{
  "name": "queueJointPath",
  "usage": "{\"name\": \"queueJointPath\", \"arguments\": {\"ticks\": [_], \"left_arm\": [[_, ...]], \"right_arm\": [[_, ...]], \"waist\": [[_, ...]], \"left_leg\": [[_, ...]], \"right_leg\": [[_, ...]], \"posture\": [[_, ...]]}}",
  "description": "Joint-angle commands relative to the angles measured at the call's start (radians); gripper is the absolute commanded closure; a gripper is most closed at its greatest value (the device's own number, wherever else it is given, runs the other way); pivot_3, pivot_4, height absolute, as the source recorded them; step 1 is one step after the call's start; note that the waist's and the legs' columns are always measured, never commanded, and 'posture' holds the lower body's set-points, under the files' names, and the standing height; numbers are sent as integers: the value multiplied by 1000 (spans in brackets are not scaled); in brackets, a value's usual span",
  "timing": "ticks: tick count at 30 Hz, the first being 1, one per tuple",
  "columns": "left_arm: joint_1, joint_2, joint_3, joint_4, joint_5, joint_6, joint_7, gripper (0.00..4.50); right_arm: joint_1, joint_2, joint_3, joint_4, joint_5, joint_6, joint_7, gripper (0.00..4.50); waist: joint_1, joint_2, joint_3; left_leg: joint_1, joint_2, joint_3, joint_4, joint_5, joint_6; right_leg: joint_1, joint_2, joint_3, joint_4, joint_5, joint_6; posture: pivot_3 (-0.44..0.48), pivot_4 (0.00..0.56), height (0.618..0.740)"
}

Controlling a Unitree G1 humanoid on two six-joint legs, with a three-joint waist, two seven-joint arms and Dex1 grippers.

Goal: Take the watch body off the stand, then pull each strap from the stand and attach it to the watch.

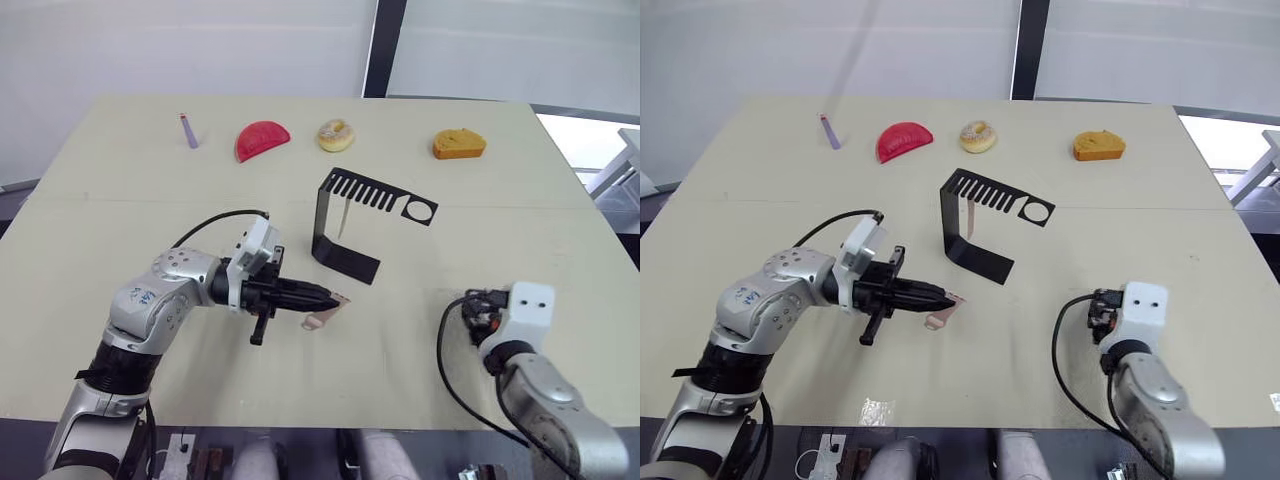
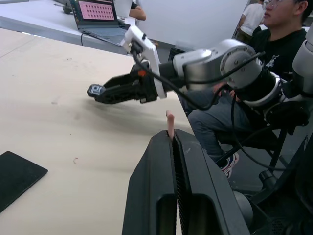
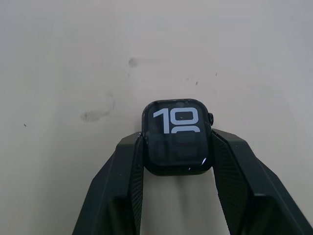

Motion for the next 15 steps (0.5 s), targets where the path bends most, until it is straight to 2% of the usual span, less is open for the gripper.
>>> {"name": "queueJointPath", "arguments": {"ticks": [1,4,7,10,15], "left_arm": [[2,30,28,-15,57,-113,-29,4500],[3,38,10,12,132,-246,-50,4500],[15,38,-5,20,182,-339,-70,4500],[32,39,-27,20,241,-453,-93,4500],[34,27,-39,51,303,-594,-97,4500]], "right_arm": [[-39,-143,-98,-44,259,167,223,3007],[-122,-224,-141,34,468,302,324,3007],[-216,-252,-139,130,590,398,344,3007],[-324,-226,-106,261,716,495,348,3007],[-428,-199,-19,387,800,565,314,3007]], "waist": [[0,0,0],[0,0,0],[1,0,0],[4,0,0],[5,0,0]], "left_leg": [[0,0,0,0,0,0],[0,0,-1,0,0,0],[0,0,0,0,0,1],[-1,0,-1,0,0,1],[-1,0,0,0,0,2]], "right_leg": [[0,0,0,0,0,0],[0,0,0,0,0,0],[0,0,0,0,0,0],[0,0,0,-1,0,0],[0,0,0,-1,0,0]], "posture": [[0,150,737],[0,150,737],[0,150,737],[0,150,737],[0,150,737]]}}
